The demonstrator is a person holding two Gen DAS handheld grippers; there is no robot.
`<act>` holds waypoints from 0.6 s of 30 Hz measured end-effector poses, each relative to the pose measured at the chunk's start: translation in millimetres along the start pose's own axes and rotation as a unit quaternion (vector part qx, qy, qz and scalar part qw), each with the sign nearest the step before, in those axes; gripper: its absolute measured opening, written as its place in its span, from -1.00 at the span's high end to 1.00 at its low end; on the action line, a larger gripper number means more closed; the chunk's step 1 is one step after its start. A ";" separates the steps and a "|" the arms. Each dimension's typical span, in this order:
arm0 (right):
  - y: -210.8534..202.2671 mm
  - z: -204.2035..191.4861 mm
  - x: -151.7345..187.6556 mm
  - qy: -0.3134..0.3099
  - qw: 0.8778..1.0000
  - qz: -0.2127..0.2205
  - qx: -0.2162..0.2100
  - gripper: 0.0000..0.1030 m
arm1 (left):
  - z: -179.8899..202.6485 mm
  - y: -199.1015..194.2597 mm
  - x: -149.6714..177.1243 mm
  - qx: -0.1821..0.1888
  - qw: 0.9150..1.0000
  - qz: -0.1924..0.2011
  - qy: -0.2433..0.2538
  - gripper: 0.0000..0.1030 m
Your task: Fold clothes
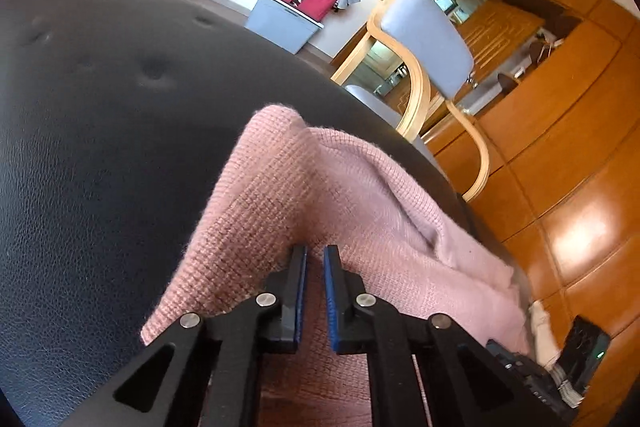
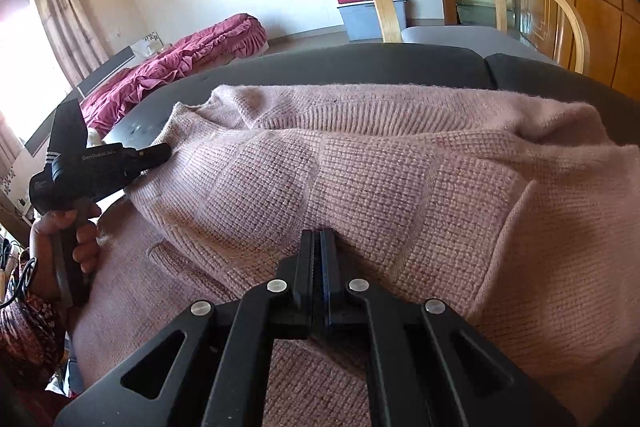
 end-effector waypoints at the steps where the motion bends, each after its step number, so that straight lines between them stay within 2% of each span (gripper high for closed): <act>1: -1.3 -0.7 -1.9 0.000 1.000 0.001 0.001 0.98 | 0.2 -0.4 -0.3 -0.003 1.000 0.000 0.004 0.85; 2: -2.6 -1.4 -3.9 0.000 1.000 0.002 0.003 0.90 | -0.1 -0.6 -0.7 -0.003 1.000 0.001 0.004 0.85; 4: -9.0 -11.0 -14.0 -0.002 1.000 0.021 -0.006 0.90 | -0.9 0.8 -1.3 -0.001 1.000 0.001 0.003 0.85; 5: -12.1 -19.5 -21.1 -0.004 0.999 0.034 -0.017 0.90 | -3.0 -0.4 -2.3 0.000 1.000 0.002 0.003 0.85; 8: 0.8 -56.0 -37.3 -0.012 0.997 0.033 -0.067 0.90 | -8.8 -5.1 -4.5 -0.001 1.000 0.003 0.003 0.84; 12: 44.7 -75.3 -29.9 -0.015 0.996 -0.022 -0.079 0.90 | -12.1 -13.5 -4.1 -0.003 1.000 0.006 -0.001 0.85; 16: 35.8 -37.8 -21.0 0.064 0.993 -0.015 -0.097 0.95 | -14.6 -17.3 -3.4 0.005 1.000 0.007 -0.008 0.85; 18: 17.3 -3.5 -16.3 0.083 0.995 0.006 -0.051 0.95 | -13.6 -15.6 -3.8 0.005 1.000 0.007 -0.007 0.85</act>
Point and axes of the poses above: each gripper's, at about its wrist camera, not at the fingertips, and y roughly the way its jaws point, z to its right, x to its underside, the point moved 10 cm from there along y, roughly the way its jaws point, and after that the axes turned 3 degrees about -z, right-handed, at the moved point
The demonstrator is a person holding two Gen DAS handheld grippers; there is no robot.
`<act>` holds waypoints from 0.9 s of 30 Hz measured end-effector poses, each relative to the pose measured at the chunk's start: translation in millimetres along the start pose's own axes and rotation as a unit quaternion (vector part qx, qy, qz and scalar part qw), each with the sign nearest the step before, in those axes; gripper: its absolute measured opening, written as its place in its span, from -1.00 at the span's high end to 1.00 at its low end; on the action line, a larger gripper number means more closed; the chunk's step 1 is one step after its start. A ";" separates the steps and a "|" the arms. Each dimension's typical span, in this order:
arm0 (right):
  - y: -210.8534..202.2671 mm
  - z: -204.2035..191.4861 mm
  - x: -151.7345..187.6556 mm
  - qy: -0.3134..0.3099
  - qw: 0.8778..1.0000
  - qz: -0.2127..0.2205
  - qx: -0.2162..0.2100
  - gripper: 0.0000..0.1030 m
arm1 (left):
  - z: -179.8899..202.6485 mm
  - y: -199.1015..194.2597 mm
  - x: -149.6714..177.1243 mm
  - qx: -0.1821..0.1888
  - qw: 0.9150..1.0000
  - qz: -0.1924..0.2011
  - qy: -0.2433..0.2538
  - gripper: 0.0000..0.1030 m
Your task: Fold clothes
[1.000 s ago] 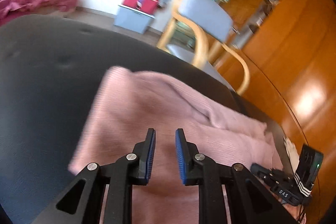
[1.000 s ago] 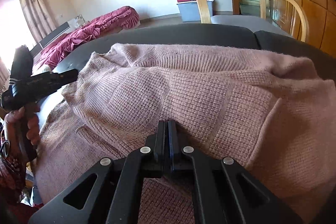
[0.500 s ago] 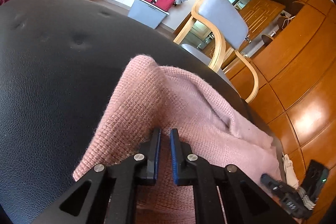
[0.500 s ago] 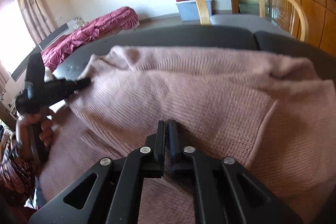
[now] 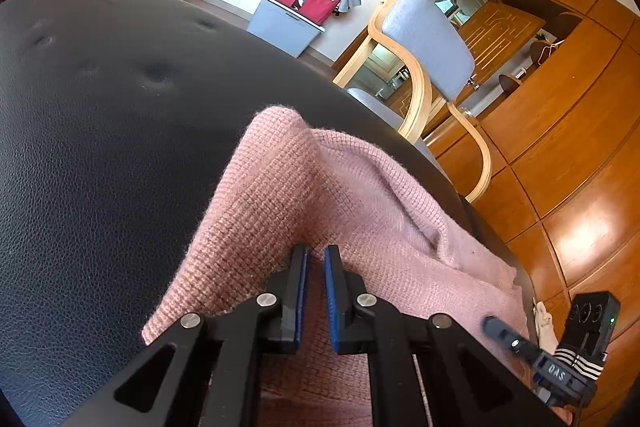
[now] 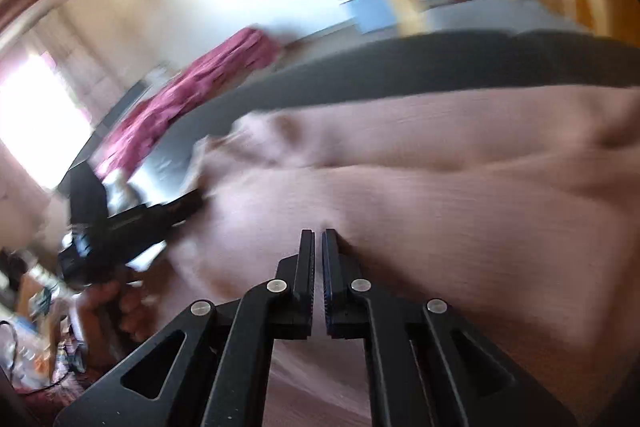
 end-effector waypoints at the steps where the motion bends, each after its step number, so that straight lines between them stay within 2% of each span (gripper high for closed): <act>1: -10.1 16.0 2.5 0.009 1.000 0.008 0.017 0.99 | 0.3 0.6 -0.2 0.001 1.000 0.000 0.000 0.85; 5: -39.8 58.5 12.5 0.080 0.996 0.035 -0.013 1.00 | 0.8 0.8 -0.6 0.004 1.000 0.000 -0.002 0.85; 8: -57.4 75.2 10.6 0.098 0.993 0.060 0.024 0.98 | 1.5 7.0 -2.4 0.005 1.000 -0.001 -0.002 0.85; 9: -63.3 76.5 8.3 0.102 0.992 0.070 0.033 0.91 | 1.5 8.3 -3.0 0.005 1.000 -0.001 -0.002 0.85; 12: -70.6 55.7 -3.3 0.059 0.994 0.089 0.029 0.88 | 0.3 8.3 -3.8 0.003 1.000 0.000 -0.001 0.85; 16: -45.4 40.5 -0.8 0.025 0.998 0.046 0.018 0.89 | -0.3 7.2 -3.8 0.002 1.000 0.000 -0.001 0.85; 17: -38.1 45.1 3.4 0.015 0.999 0.026 0.032 0.89 | -0.5 7.1 -3.9 0.002 1.000 0.000 -0.001 0.85; 20: -48.9 71.5 5.6 0.008 0.996 0.032 0.078 1.00 | -0.9 6.7 -3.8 0.001 1.000 0.000 0.000 0.85; 21: -54.0 83.0 6.4 0.005 0.993 0.039 0.110 1.00 | -1.0 6.6 -3.7 0.000 1.000 -0.001 0.000 0.85; 22: -60.1 100.4 8.4 0.007 0.987 0.040 0.158 0.87 | -1.1 6.5 -3.8 0.000 1.000 -0.001 0.001 0.85; 23: -65.1 119.8 12.6 0.025 0.979 0.033 0.197 0.93 | -1.4 5.2 -3.5 -0.001 1.000 -0.001 0.001 0.85; 26: -81.5 126.4 7.7 0.085 0.988 0.064 0.111 0.92 | -2.7 -0.4 -2.1 -0.001 1.000 -0.001 0.000 0.85; 27: -88.1 123.5 2.7 0.080 0.988 0.079 0.108 0.91 | -2.8 -0.3 -2.3 -0.002 1.000 -0.001 0.001 0.85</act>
Point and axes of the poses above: each gripper's, at about its wrist camera, not at the fingertips, and y roughly the way its jaws point, z to its right, x to its underside, the point moved 10 cm from there along y, roughly the way its jaws point, and after that the axes turned 3 degrees about -z, right-handed, at the moved point
